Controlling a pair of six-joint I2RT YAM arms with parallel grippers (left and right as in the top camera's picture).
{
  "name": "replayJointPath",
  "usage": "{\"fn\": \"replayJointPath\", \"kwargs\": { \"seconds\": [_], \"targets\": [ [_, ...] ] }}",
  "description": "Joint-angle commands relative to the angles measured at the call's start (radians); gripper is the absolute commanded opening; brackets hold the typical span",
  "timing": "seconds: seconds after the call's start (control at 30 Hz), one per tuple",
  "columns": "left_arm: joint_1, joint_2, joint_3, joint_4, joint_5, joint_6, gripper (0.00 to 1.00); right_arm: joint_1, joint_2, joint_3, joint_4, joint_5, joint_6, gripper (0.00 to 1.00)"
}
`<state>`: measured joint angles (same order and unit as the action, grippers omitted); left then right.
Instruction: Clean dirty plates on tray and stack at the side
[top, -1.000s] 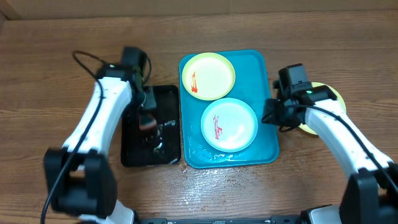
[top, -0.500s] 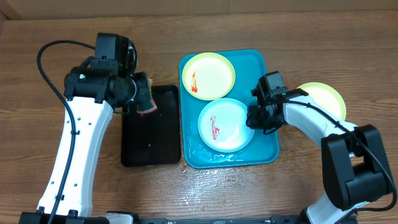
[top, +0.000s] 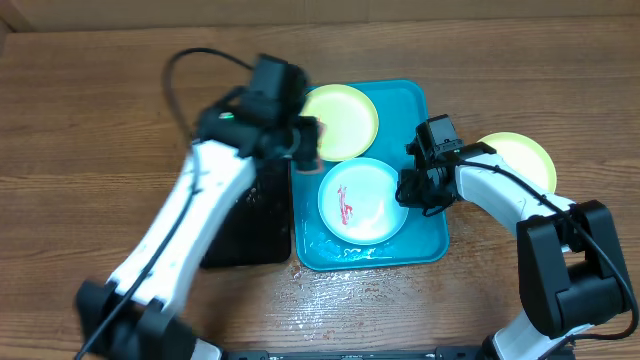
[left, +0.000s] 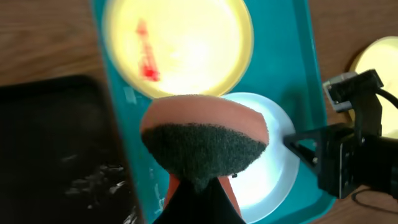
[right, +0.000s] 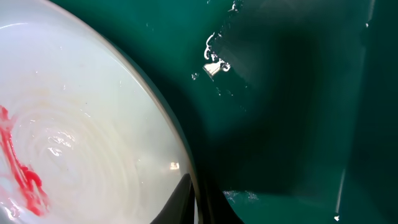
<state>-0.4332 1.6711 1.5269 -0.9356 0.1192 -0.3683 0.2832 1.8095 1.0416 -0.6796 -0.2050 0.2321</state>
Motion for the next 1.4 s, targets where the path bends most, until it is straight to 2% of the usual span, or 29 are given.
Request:
{"fn": "replayJointPath", "kwargs": {
  "seconds": [0.0,0.23,0.43,0.5,0.6,0.67,0.8,0.87,1.0,1.13,1.27,1.37],
  "targets": [
    [-0.077,0.127,0.0,0.05,0.055,-0.105,0.04,0.006,0.008,-0.006,-0.01,0.02,0.007,0.06],
    [-0.138,0.351,0.001,0.105,0.067,-0.18,0.04,0.006,0.008,-0.006,-0.018,0.02,0.007,0.06],
    [-0.108,0.414,0.002,0.096,0.06,-0.19,0.04,0.006,0.008,-0.006,-0.018,0.02,0.007,0.06],
    [-0.093,0.414,0.003,0.079,0.021,-0.19,0.04,0.006,0.008,-0.006,-0.018,0.02,0.007,0.06],
    [-0.072,0.416,0.003,0.017,-0.113,-0.188,0.04,0.006,0.008,-0.006,-0.021,0.02,0.007,0.06],
    [-0.064,0.418,0.003,-0.012,-0.18,-0.154,0.04,0.006,0.008,-0.006,-0.022,0.02,0.008,0.06],
    [-0.064,0.418,0.003,-0.003,-0.17,-0.068,0.04,0.006,0.008,-0.006,-0.021,0.02,0.008,0.06],
    [-0.067,0.418,0.003,0.022,-0.114,-0.021,0.04,0.006,0.008,-0.006,-0.021,0.02,0.007,0.06],
    [-0.076,0.42,0.003,0.107,0.138,0.063,0.04,0.006,0.008,-0.006,-0.024,0.02,0.008,0.06],
    [-0.089,0.443,0.003,0.171,0.348,0.047,0.04,0.006,0.008,-0.006,-0.029,0.02,0.007,0.06],
    [-0.1,0.481,0.003,0.181,0.436,-0.027,0.04,0.006,0.008,-0.006,-0.031,0.02,0.008,0.06],
    [-0.104,0.489,0.003,0.162,0.497,-0.028,0.04,0.006,0.008,-0.006,-0.036,0.02,0.007,0.06]
  ]
}}
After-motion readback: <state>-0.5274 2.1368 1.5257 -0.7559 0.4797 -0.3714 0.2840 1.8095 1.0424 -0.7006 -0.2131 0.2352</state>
